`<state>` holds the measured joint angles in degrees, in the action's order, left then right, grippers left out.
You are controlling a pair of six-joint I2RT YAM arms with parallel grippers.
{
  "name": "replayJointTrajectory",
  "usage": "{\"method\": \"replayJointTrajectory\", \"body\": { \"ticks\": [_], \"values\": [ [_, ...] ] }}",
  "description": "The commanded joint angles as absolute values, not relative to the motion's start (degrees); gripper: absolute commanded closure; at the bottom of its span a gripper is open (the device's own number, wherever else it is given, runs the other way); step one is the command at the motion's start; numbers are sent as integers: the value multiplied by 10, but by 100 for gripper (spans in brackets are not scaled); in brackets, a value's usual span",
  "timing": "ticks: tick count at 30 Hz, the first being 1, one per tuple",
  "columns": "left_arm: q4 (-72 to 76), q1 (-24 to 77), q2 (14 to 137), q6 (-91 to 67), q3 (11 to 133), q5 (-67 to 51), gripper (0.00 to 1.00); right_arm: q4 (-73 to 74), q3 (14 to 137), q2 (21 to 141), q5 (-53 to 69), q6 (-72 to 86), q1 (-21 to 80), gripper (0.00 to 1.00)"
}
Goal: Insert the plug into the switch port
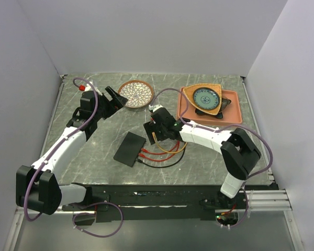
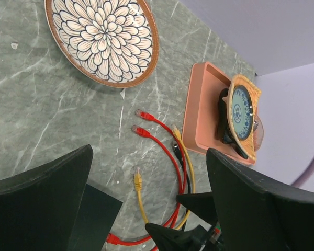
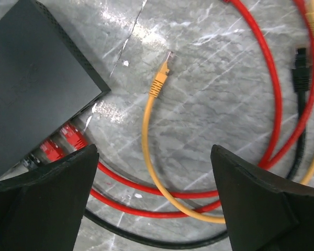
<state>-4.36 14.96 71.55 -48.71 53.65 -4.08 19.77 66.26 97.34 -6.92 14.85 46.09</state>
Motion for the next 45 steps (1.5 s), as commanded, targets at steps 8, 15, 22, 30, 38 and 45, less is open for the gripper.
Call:
{"method": "replayJointTrajectory", "body": {
  "ticks": [8,15,22,30,38,45],
  "values": [
    [-40,149,707,-474,555,-38,4,171,708,1059,-70,191,458,31],
    [-53,149,700,-466,562,-27,4,168,729,1110,-83,203,457,67],
    [-55,149,694,-461,563,-18,4,163,711,1071,-101,190,456,100],
    [-44,149,700,-460,565,-41,4,164,682,958,-106,142,454,100],
    [-4,149,685,-460,550,-85,4,98,604,842,-3,97,419,100],
    [63,149,685,-454,536,-171,4,2,505,749,209,47,370,100]
  ]
}}
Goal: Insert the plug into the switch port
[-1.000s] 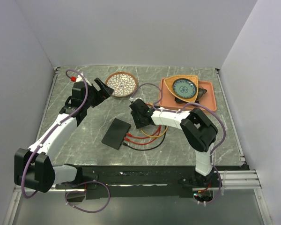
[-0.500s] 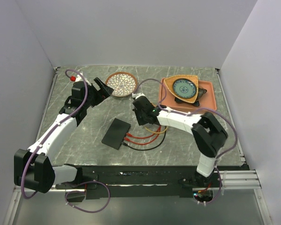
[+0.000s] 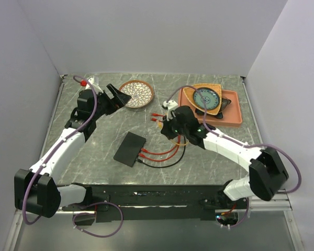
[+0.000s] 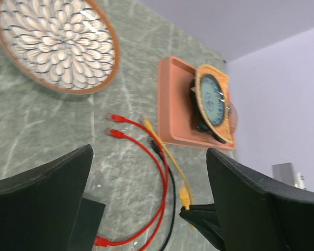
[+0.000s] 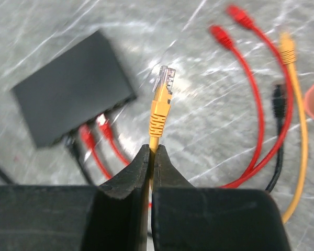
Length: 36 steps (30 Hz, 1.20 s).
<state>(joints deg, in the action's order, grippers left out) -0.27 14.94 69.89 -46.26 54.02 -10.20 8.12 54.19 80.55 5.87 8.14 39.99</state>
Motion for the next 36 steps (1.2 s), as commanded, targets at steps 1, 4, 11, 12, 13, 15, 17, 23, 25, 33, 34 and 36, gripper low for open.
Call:
{"method": "replayJointTrajectory", "body": {
  "ticks": [1,4,11,12,13,15,17,23,25,33,34,36],
  "values": [
    [91,149,687,-456,532,-201,4,-24,492,725,238,54,360,100],
    [141,150,695,-461,523,-265,3,-92,452,687,360,81,319,100],
    [209,166,702,-463,515,-337,1,-170,429,657,518,128,274,100],
    [211,169,701,-461,515,-339,1,-174,431,657,524,130,273,100],
    [212,174,700,-454,517,-340,1,-178,431,656,536,136,272,100],
    [213,181,700,-447,523,-350,1,-179,432,655,542,139,272,100],
    [214,192,700,-436,526,-354,1,-182,432,653,548,140,271,100],
    [207,214,707,-415,540,-366,1,-168,439,650,550,136,269,100],
    [220,221,712,-410,540,-386,3,-170,439,646,553,139,268,100],
    [278,241,730,-404,536,-462,24,-222,440,641,587,183,252,100],
    [286,245,729,-406,533,-466,25,-230,441,642,597,195,251,100],
    [308,250,727,-408,527,-479,27,-256,440,645,607,208,244,100]
  ]
}}
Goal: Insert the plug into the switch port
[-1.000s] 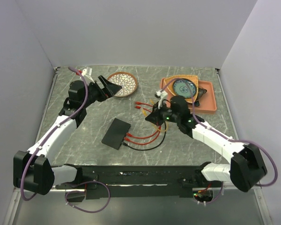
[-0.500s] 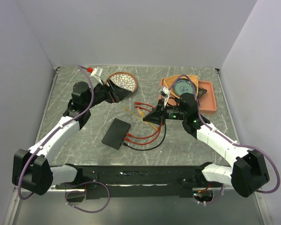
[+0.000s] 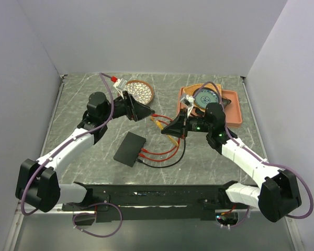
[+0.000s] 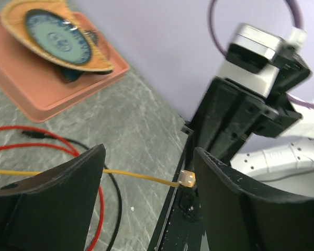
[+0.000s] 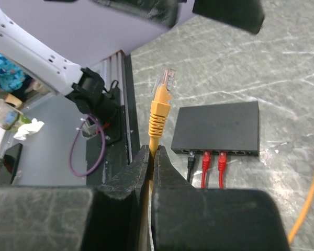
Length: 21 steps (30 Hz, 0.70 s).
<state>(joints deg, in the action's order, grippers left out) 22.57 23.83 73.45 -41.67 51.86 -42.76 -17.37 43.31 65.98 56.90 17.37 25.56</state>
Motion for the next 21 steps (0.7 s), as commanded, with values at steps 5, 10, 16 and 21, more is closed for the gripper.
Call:
{"method": "replayJointTrajectory", "body": {
  "ticks": [5,10,16,21],
  "values": [
    [307,265,722,-390,530,-491,35,-272,443,650,614,231,239,100],
    [287,279,726,-367,540,-495,40,-286,443,653,618,243,237,100],
    [286,287,733,-363,546,-503,50,-280,446,653,616,240,236,100],
    [286,290,736,-364,550,-502,69,-269,446,655,610,236,236,100]
  ]
}}
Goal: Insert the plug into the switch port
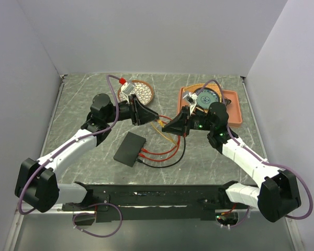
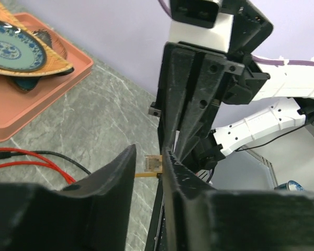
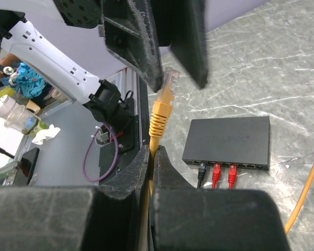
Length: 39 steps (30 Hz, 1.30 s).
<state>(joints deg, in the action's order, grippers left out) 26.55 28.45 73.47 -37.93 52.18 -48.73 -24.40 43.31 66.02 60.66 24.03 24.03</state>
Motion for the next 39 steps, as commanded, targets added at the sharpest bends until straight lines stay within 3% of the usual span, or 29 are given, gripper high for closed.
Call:
{"method": "replayJointTrajectory", "body": {
  "ticks": [1,5,9,12,14,18,24,26,27,31,39],
  "values": [
    [285,292,737,-364,551,-503,73,-269,446,657,611,234,236,100],
    [272,295,740,-358,560,-499,98,-263,449,658,607,234,236,100],
    [270,301,733,-356,561,-491,99,-240,457,654,598,222,236,98],
    [265,301,725,-356,561,-481,99,-201,469,643,565,201,236,85],
    [268,301,718,-357,559,-471,99,-170,480,634,553,189,236,82],
    [261,301,704,-361,557,-441,99,-116,496,607,503,154,236,52],
    [236,301,696,-364,562,-390,99,-92,504,570,437,142,236,24],
    [229,301,699,-366,568,-380,99,-91,509,563,422,142,236,20],
    [215,301,700,-368,572,-364,99,-87,511,562,414,142,238,12],
    [151,301,702,-386,595,-292,99,-65,528,561,382,134,241,1],
    [73,301,690,-471,628,-193,99,-35,567,583,308,104,269,1]
  ]
}}
